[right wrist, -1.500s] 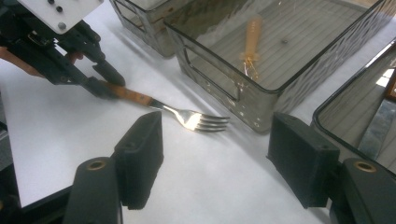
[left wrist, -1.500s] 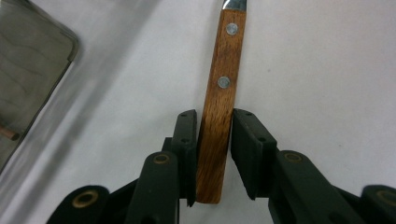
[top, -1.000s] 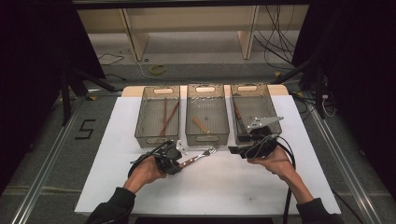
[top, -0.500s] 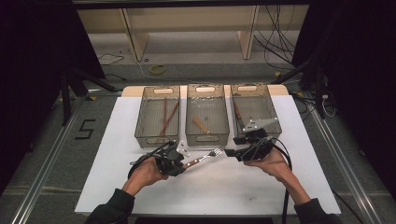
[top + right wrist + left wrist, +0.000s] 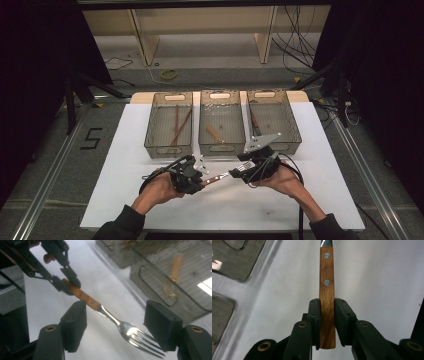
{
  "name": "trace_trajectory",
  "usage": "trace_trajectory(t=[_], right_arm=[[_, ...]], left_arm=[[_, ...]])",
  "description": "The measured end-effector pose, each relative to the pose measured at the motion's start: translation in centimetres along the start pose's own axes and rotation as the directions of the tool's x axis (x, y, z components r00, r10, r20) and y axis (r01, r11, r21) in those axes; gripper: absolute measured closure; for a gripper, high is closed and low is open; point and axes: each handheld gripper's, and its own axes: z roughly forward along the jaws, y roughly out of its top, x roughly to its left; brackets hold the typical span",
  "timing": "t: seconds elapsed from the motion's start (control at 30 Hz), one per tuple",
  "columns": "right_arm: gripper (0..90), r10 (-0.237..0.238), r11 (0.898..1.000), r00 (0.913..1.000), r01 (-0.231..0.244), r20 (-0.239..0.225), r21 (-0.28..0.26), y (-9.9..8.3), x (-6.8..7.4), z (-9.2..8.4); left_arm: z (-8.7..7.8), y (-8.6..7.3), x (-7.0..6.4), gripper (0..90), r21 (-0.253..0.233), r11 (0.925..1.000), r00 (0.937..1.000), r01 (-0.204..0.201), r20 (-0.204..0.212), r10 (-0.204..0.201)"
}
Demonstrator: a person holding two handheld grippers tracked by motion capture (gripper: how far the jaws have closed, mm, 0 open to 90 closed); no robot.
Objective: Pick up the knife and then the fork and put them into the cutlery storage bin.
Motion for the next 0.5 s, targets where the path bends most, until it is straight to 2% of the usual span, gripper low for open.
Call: trace_trajectory(t=[0.17, 0.3, 0.5], right_arm=[[34.6, -0.054, 0.998, 0.9985, 0.054, -0.012, 0.045, 0.1, 1.0, 1.1], [34.3, -0.076, 0.995, 0.9968, 0.077, -0.025, 0.06, 0.0, 1.3, 1.6], [33.3, -0.124, 0.987, 0.9897, 0.13, -0.071, 0.098, -0.2, 2.0, 2.4]], left_arm=[[0.0, 0.1, -0.5, 75.2, -0.008, 0.9998, 0.9999, -0.016, 0.0, 0.016], [-0.1, 0.3, -0.8, 75.2, -0.006, 0.9996, 0.9995, -0.029, 0.014, 0.029], [-0.4, 0.6, -1.6, 75.2, -0.013, 0.999, 0.9987, -0.043, 0.028, 0.044]])
